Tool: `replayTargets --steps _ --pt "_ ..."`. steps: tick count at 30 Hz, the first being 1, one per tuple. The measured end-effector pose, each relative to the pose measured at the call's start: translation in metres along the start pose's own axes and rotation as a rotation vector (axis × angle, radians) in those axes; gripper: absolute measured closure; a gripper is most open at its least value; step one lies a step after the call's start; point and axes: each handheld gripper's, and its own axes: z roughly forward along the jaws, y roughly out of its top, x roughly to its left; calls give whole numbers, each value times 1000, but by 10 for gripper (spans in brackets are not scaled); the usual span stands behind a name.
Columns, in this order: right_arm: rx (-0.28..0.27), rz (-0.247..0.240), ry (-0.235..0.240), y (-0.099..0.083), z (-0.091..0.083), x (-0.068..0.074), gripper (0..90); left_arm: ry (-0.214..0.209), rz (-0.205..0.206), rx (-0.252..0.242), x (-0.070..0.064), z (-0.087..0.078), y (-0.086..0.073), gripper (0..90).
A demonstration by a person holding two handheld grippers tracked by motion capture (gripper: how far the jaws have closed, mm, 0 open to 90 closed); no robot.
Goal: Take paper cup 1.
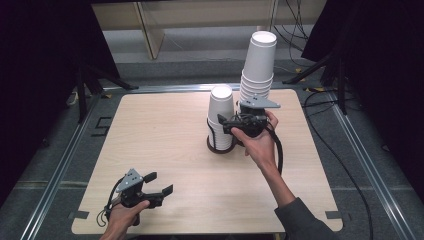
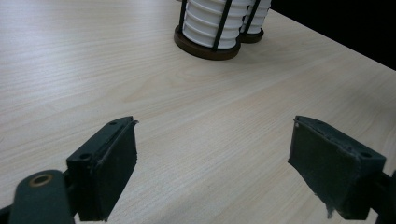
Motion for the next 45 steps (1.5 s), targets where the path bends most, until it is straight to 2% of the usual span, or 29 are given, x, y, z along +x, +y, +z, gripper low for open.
replayTargets --steps 2,3,4,5,6,9,10,13,14,15,19,23,24,25,27,29,30,39,41,42,45 --pt "-7 16 1 2 4 1 155 -1 0 0 0 0 0 145" --pt "1 0 -10 3 6 1 155 -1 2 3 0 0 0 145" --pt "7 24 -14 4 9 3 155 -1 2 3 0 0 0 145" --pt "0 6 -20 5 11 2 155 0 0 1 0 0 0 145" --pt "7 26 -15 5 13 4 155 0 1 1 0 0 0 145" --pt "4 16 -38 7 19 4 156 -1 2 1 0 0 0 145" --pt "10 30 -34 7 21 5 157 -2 1 1 0 0 0 144" --pt "9 29 -50 7 25 5 157 -7 -5 -4 -1 1 0 145" --pt "20 56 -58 7 30 8 157 -9 5 2 -1 0 0 145" --pt "18 38 -61 7 32 8 158 2 -3 2 -3 0 0 145" --pt "22 29 -94 8 39 9 158 0 6 11 -3 -1 0 145" --pt "24 61 -109 8 43 10 156 -10 6 -1 -3 0 0 145" --pt "13 30 -126 8 47 11 155 5 5 15 -3 -2 1 145" --pt "18 38 -130 9 47 11 155 1 2 3 -3 -1 0 145" --pt "17 52 -129 8 50 11 155 1 4 6 -3 -1 0 145" --pt "18 76 -148 8 52 12 155 1 5 12 -3 -1 1 145" --pt "16 76 -139 8 53 12 155 1 6 12 -3 -1 0 144" --pt "4 77 -167 8 61 12 154 1 6 11 -3 -1 1 145" --pt "13 86 -175 9 61 12 154 0 5 11 -3 -1 1 145" --pt "15 106 -179 8 63 13 152 0 7 12 -3 -1 1 144" --pt "21 84 -190 9 65 13 151 0 6 12 -4 -1 1 145"
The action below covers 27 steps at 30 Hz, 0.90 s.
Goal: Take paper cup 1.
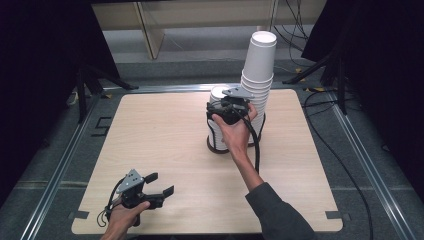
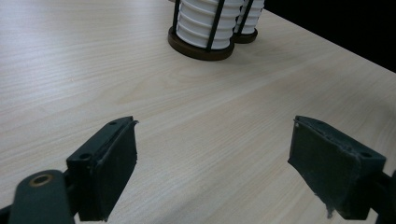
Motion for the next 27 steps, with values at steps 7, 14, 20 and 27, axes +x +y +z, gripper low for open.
replayTargets --steps 7,14,20,27 --pt "10 33 15 1 0 -2 168 -15 -1 -17 0 1 -1 145" --pt "-5 18 21 5 -4 -2 175 -16 2 -16 0 1 -1 145" --pt "-26 13 31 13 -10 -3 176 -13 2 -13 0 2 -1 144" --pt "-90 23 46 30 -24 -5 176 -19 6 -6 0 2 -1 145"
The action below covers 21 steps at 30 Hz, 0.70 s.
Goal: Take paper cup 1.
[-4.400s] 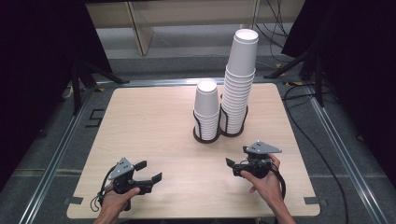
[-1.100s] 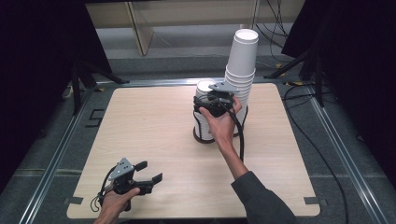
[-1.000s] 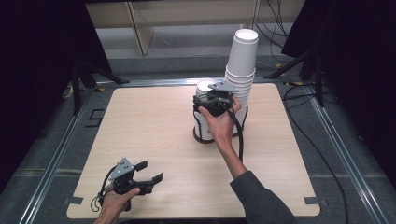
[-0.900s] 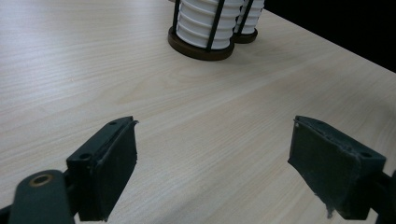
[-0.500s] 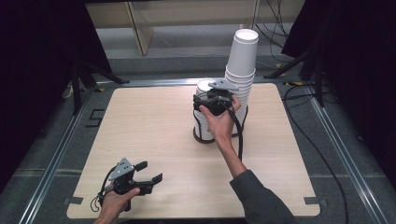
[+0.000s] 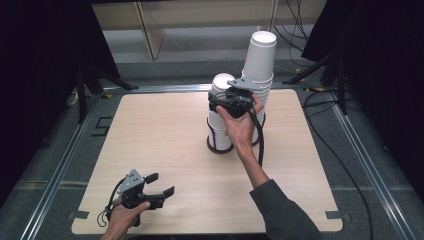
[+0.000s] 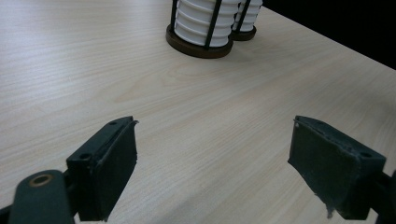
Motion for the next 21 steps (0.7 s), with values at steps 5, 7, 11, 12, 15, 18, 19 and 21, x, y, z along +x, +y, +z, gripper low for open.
replayTargets --steps 5,7,11,12,15,18,19,21 --pt "-45 -13 10 19 -12 -1 176 0 1 0 0 0 0 145" --pt "-65 1 29 27 -19 0 176 -1 4 2 0 0 0 145" --pt "-98 -2 54 40 -30 5 176 -6 0 -7 -1 1 0 145" --pt "-98 -2 54 40 -30 5 176 -6 0 -7 -1 1 0 145" --pt "-122 -21 69 53 -40 9 176 13 14 21 -1 -1 1 145" --pt "-132 -13 109 59 -50 13 176 -2 6 -4 -1 1 0 145" --pt "-132 -20 119 60 -53 14 176 13 6 9 -2 0 0 145" --pt "-131 -22 148 58 -58 16 176 4 15 5 -1 0 0 145"
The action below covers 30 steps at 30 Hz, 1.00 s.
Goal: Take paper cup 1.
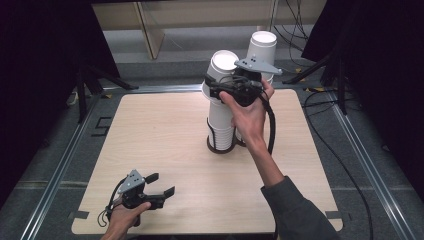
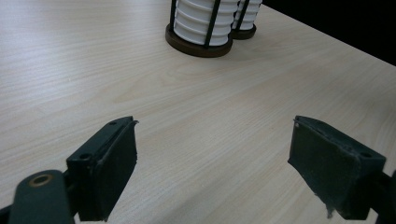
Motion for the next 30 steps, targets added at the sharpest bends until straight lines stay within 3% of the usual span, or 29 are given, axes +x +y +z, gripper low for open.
replayTargets --steps 1,2,4,6,13,15,19,20,28,30 --pt "9 13 25 -2 -3 3 176 11 3 13 -1 -1 0 145" --pt "5 -14 29 -3 -4 3 176 13 5 16 -1 -1 1 145" --pt "16 2 48 -5 -6 6 176 13 5 15 -1 -1 1 145" --pt "23 8 111 -14 -12 11 176 14 5 15 -1 -1 1 145" --pt "64 -35 201 -40 -25 20 176 12 8 17 -1 -1 1 145" --pt "81 -23 229 -49 -28 21 176 10 8 17 -1 -1 1 145" --pt "108 -38 254 -64 -31 21 176 8 5 13 0 -1 1 144" --pt "111 -36 256 -67 -31 21 176 -6 1 -7 0 1 0 145" --pt "157 -19 318 -98 -24 20 176 8 1 2 1 1 2 145" --pt "156 -45 315 -101 -23 20 176 9 -6 -3 0 1 2 145"
